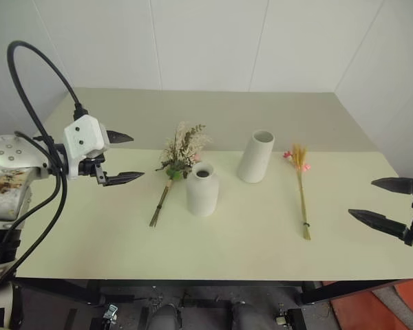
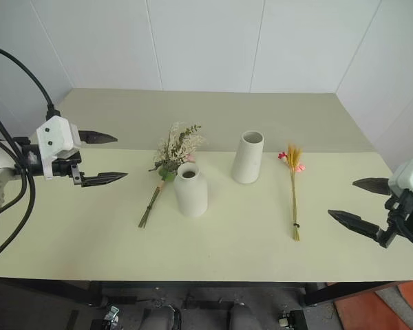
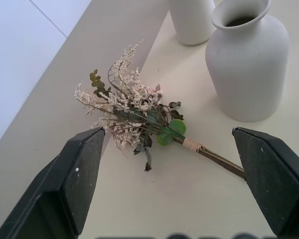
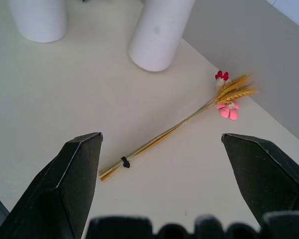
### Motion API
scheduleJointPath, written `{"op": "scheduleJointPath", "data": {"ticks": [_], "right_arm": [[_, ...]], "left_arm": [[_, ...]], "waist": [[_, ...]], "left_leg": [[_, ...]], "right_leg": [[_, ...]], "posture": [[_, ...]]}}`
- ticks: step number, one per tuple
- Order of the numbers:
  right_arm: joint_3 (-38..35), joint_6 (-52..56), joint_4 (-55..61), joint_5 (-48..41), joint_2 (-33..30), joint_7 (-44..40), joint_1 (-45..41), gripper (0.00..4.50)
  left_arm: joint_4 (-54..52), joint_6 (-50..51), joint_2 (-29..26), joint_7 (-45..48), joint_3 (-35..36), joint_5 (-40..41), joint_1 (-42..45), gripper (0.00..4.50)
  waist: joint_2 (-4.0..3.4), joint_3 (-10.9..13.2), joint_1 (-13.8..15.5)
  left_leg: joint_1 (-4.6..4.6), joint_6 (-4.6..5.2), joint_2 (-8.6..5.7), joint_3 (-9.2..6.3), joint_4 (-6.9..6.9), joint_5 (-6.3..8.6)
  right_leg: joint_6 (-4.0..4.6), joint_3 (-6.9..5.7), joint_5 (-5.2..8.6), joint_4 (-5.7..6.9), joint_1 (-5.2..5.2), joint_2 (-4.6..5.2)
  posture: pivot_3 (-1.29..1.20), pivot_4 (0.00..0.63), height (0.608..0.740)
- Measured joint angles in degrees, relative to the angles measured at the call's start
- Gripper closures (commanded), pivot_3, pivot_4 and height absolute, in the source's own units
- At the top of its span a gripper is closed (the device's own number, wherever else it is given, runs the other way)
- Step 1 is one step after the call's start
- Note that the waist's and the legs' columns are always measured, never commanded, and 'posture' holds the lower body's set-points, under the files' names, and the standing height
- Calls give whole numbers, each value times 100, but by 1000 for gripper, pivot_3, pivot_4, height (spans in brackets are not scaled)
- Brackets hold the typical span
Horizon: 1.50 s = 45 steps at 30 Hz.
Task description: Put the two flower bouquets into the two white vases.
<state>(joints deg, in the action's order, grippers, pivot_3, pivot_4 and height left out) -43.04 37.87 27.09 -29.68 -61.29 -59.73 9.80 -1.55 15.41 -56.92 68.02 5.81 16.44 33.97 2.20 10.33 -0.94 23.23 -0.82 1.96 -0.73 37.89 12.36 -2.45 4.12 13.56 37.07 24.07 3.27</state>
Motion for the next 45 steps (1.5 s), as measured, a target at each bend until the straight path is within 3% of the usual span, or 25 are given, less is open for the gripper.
{"op": "scheduleJointPath", "data": {"ticks": [16,21,25,30,35,42,45], "right_arm": [[686,382,-18,194,-304,466,-529,0],[1955,1445,-338,134,-506,1076,-2034,0],[3421,2546,-1251,221,-113,1639,-3803,0],[4650,3012,-2640,677,671,2001,-5087,0],[5081,2928,-4114,1184,1278,2286,-5782,0],[5324,2697,-4987,1522,1829,2249,-5930,0],[5366,2459,-5490,1705,2026,2250,-6118,619]], "left_arm": [[-171,211,37,-154,26,220,25,52],[-181,213,232,-220,35,339,182,52],[-189,209,461,-201,-192,348,440,52],[-122,197,694,-154,-450,327,635,52],[-87,169,761,-129,-568,264,662,52],[-101,140,744,-102,-565,252,643,52],[-148,136,715,-102,-561,242,577,0]], "waist": [[0,0,-12],[0,0,-65],[1,0,-122],[0,0,-148],[-1,1,-152],[-1,1,-152],[-1,1,-170]], "left_leg": [[0,0,0,0,0,0],[0,-1,0,1,3,-2],[4,-1,0,-1,3,-2],[29,1,-3,-3,1,0],[30,1,-3,-3,0,0],[28,2,-3,-4,0,0],[26,1,-3,-4,0,0]], "right_leg": [[1,0,0,0,2,0],[1,1,-3,0,3,0],[11,1,-8,1,6,-1],[13,1,-9,-2,28,1],[14,-1,-10,-1,29,1],[13,-1,-11,2,28,1],[13,-1,-12,2,27,1]], "posture": [[0,150,740],[0,150,740],[0,150,740],[0,150,740],[0,150,740],[0,150,740],[0,150,740]]}}
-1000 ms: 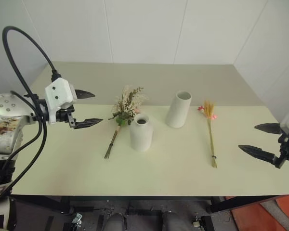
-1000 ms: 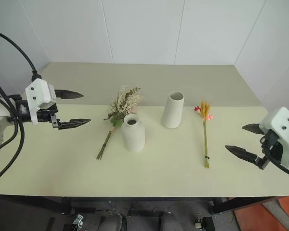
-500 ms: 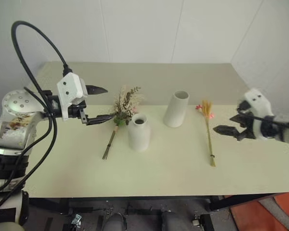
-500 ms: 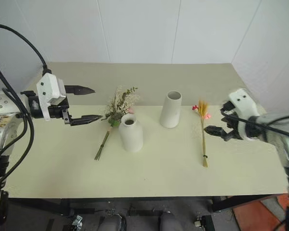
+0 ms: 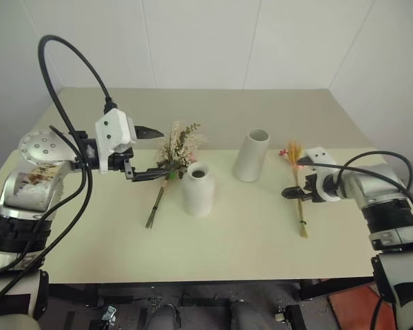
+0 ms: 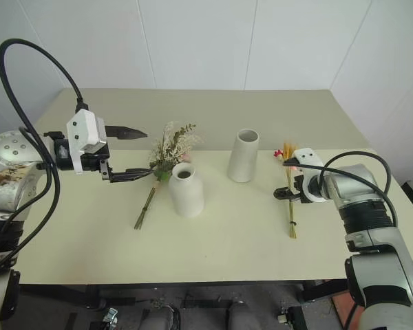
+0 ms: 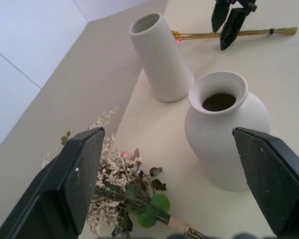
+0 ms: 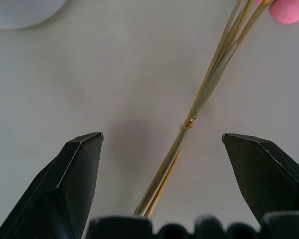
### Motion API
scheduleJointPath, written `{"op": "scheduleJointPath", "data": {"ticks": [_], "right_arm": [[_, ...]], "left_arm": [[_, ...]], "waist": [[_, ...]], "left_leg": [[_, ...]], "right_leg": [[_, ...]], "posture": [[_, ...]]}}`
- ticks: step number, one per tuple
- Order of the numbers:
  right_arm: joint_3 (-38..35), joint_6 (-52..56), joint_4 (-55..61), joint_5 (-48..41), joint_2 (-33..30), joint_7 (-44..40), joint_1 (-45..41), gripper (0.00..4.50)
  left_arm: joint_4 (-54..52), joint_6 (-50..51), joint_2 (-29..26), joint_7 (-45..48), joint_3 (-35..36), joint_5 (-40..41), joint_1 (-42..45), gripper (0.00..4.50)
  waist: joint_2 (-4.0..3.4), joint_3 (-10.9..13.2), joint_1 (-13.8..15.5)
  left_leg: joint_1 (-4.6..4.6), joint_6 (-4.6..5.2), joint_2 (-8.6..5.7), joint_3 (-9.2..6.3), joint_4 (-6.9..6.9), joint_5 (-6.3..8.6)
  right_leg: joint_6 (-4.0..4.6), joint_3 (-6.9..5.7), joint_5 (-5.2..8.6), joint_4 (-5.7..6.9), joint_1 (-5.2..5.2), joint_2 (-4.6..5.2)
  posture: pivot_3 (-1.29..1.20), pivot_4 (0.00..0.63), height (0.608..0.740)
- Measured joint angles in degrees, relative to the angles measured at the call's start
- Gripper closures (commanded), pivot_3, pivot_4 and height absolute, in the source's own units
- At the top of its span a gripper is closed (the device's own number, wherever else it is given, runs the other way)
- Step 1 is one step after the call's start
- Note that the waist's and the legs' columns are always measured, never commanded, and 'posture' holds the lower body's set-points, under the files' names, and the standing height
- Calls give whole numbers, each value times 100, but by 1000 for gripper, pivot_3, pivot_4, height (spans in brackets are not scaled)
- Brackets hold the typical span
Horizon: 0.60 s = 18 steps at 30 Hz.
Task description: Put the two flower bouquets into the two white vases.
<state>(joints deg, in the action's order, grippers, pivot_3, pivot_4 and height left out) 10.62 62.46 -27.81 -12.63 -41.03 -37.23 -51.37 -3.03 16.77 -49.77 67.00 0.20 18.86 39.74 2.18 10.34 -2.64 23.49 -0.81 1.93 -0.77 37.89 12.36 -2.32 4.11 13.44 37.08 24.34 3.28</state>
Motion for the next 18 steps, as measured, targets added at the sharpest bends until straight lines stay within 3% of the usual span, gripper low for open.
{"op": "scheduleJointPath", "data": {"ticks": [11,16,18], "right_arm": [[-2,-554,-1358,505,231,-117,-636,4489],[-37,-724,-1706,689,350,-25,-842,4489],[-321,-863,-1769,704,474,389,-911,4489]], "left_arm": [[-77,-1,-7,-81,9,-85,-171,0],[-78,-21,-7,-125,9,-98,-171,0],[-76,-39,-14,-128,9,-106,-171,0]], "waist": [[0,0,0],[-1,0,-10],[-2,1,-14]], "left_leg": [[-1,0,0,-1,-1,0],[-6,0,0,-1,-2,0],[-3,0,0,-1,-3,0]], "right_leg": [[0,-1,0,0,-1,-1],[0,-1,-1,1,-3,-1],[0,0,-1,1,1,0]], "posture": [[0,150,740],[0,150,740],[0,150,740]]}}
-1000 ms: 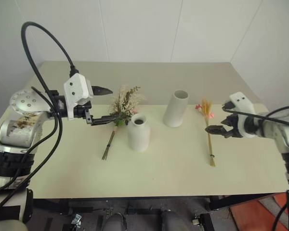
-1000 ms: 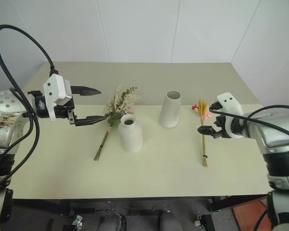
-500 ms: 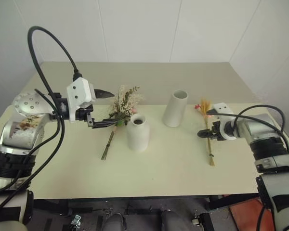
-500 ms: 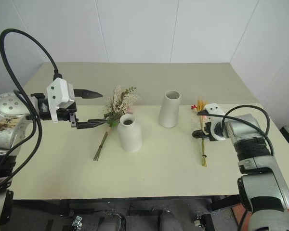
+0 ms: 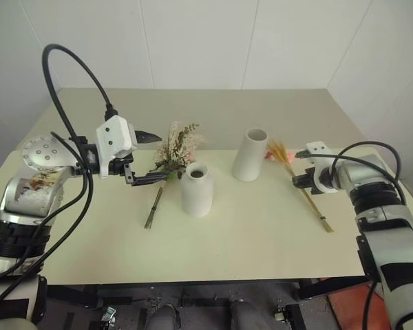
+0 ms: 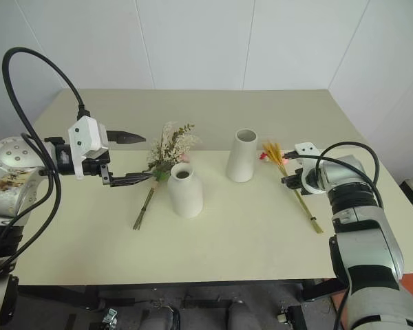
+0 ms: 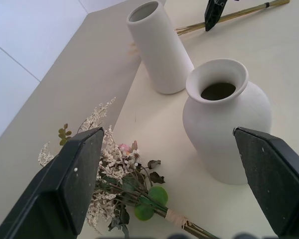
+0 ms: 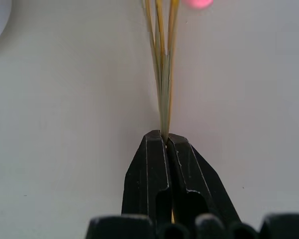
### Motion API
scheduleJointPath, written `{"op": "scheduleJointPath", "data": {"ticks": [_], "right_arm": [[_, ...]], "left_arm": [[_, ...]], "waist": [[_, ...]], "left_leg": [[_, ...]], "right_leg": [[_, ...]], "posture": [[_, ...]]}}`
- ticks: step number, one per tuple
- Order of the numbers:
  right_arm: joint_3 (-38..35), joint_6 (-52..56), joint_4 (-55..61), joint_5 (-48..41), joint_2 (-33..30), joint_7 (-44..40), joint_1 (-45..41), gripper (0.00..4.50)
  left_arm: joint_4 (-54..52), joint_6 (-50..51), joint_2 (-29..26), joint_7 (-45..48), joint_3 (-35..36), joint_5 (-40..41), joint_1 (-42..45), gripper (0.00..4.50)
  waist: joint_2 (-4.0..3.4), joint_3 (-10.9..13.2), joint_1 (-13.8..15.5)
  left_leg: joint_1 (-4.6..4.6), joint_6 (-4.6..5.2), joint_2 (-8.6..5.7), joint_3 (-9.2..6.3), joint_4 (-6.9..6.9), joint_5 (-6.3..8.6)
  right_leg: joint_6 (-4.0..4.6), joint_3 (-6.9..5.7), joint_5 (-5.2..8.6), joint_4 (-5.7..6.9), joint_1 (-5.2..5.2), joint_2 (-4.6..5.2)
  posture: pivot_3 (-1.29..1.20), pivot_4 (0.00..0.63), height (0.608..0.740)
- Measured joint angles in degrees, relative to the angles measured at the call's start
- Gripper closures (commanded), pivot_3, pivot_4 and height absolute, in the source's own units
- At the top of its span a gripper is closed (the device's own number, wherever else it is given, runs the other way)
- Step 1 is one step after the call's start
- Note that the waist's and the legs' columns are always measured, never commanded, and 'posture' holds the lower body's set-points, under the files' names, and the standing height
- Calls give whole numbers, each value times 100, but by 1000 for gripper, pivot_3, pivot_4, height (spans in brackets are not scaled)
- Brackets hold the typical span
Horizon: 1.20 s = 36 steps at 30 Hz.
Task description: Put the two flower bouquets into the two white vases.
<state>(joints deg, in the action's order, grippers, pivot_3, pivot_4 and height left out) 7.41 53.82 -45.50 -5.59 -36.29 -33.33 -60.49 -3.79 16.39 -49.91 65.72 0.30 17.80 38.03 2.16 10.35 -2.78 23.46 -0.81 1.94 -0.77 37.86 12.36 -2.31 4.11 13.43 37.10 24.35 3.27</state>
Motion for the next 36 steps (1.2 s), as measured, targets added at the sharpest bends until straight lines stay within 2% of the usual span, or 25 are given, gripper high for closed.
{"op": "scheduleJointPath", "data": {"ticks": [3,6,8,11,18,27,36], "right_arm": [[-739,-781,76,-1,269,1144,-109,4489],[-1381,-2303,580,45,601,2402,-161,4489],[-1561,-3136,974,58,772,2761,-244,4489],[-1785,-3852,1519,-150,1141,2769,-352,4489],[-2325,-4801,2077,-1419,2216,2122,-358,4489],[-2255,-4941,2091,-1490,2239,1893,-275,4489],[-2050,-4831,2590,-1483,2466,1973,520,4489]], "left_arm": [[4,-12,-20,-1,1,-27,0,0],[15,-27,-44,0,1,-62,1,0],[21,-58,-45,1,1,-71,1,0],[28,-110,-50,2,3,-72,1,0],[5,-110,-104,-31,62,-70,-57,0],[-162,1,-303,-124,220,-60,-295,0],[-228,19,-329,-223,254,-54,-328,0]], "waist": [[-1,1,-7],[-3,2,-8],[-5,3,-10],[-5,3,-18],[-8,5,-51],[-13,7,-69],[-13,7,-92]], "left_leg": [[4,0,0,0,-3,0],[7,0,1,-1,-7,0],[7,0,1,-2,-9,0],[5,0,2,-3,-9,0],[3,0,2,-13,-9,0],[2,0,2,-14,-9,0],[1,0,1,-14,-10,0]], "right_leg": [[0,1,-1,1,5,0],[0,0,-1,2,11,0],[0,-1,-1,2,11,0],[1,-2,-2,4,10,0],[2,-10,-3,6,3,0],[2,-12,-3,7,4,-1],[3,-11,-3,8,4,0]], "posture": [[0,150,740],[0,150,740],[0,150,740],[0,150,740],[0,150,740],[0,150,740],[0,150,740]]}}
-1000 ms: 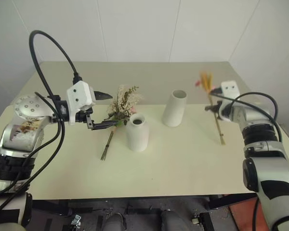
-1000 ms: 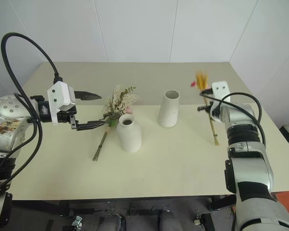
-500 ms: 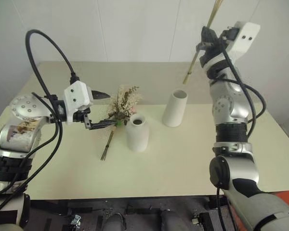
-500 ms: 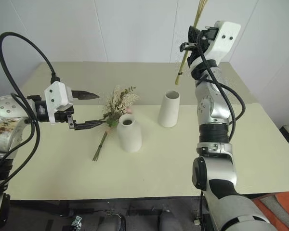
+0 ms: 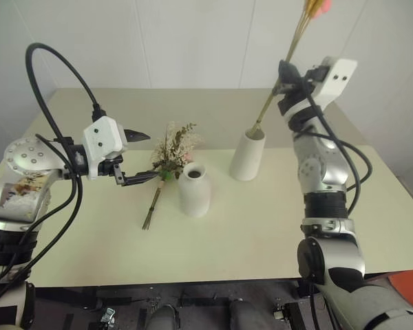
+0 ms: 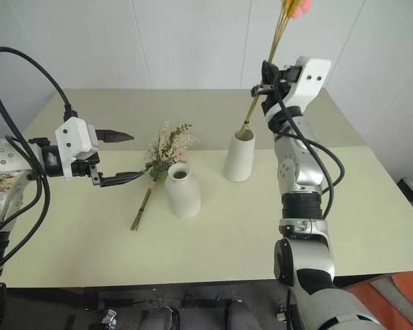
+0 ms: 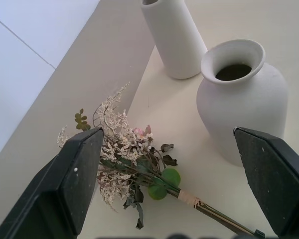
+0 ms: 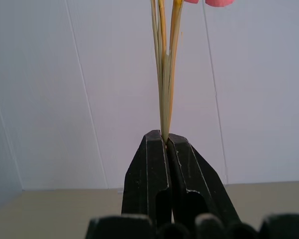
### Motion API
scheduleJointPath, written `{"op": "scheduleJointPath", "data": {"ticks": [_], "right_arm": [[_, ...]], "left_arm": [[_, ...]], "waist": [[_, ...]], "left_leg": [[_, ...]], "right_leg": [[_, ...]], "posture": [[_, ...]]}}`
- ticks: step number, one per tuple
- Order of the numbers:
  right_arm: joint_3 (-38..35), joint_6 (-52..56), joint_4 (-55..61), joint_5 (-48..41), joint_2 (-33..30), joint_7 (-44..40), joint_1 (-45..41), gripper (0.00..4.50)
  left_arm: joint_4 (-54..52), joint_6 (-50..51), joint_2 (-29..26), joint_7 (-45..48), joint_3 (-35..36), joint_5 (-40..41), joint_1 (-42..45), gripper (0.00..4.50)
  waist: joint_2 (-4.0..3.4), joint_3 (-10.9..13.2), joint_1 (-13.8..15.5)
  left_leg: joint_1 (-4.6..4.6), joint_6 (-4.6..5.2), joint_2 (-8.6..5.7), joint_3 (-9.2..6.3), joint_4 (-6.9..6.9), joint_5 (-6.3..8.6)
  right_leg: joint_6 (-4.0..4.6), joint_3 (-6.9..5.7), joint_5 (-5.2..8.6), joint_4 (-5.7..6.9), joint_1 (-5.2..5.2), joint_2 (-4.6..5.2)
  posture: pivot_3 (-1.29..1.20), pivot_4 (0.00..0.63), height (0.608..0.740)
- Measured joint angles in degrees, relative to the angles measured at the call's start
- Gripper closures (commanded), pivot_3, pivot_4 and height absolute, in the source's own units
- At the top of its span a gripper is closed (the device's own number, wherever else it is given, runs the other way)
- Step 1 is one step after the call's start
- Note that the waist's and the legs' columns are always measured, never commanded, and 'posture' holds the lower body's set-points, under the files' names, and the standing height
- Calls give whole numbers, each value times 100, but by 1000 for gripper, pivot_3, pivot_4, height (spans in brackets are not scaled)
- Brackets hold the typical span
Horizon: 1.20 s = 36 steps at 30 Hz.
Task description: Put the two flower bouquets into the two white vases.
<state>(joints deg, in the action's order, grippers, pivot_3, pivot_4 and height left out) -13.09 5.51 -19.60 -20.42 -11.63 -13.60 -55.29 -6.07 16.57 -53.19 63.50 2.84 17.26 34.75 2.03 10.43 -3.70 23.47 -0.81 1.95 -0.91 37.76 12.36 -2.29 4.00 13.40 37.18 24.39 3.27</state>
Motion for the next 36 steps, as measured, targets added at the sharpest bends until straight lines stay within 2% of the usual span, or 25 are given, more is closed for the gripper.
{"op": "scheduleJointPath", "data": {"ticks": [19,24,32,36], "right_arm": [[362,-162,356,360,-14,-252,170,4489],[409,-159,370,371,-26,-395,216,3057],[562,77,845,371,-58,-489,565,270],[581,566,1840,319,-278,-498,1169,270]], "left_arm": [[-69,-3,-30,-54,75,3,-123,0],[-64,-18,-25,-95,75,1,-122,0],[18,70,84,-306,99,1,-120,0],[154,756,191,-1009,308,-21,-185,0]], "waist": [[-3,2,-24],[-3,2,-20],[-3,2,-14],[-3,2,7]], "left_leg": [[0,0,1,0,0,0],[1,0,0,-1,-1,0],[2,0,0,-2,-1,0],[4,0,-1,-8,-1,0]], "right_leg": [[0,0,0,-1,0,-1],[0,-1,0,-3,0,0],[0,-1,0,-2,1,0],[-1,-4,0,-2,0,0]], "posture": [[0,150,740],[0,150,740],[0,150,740],[0,150,740]]}}
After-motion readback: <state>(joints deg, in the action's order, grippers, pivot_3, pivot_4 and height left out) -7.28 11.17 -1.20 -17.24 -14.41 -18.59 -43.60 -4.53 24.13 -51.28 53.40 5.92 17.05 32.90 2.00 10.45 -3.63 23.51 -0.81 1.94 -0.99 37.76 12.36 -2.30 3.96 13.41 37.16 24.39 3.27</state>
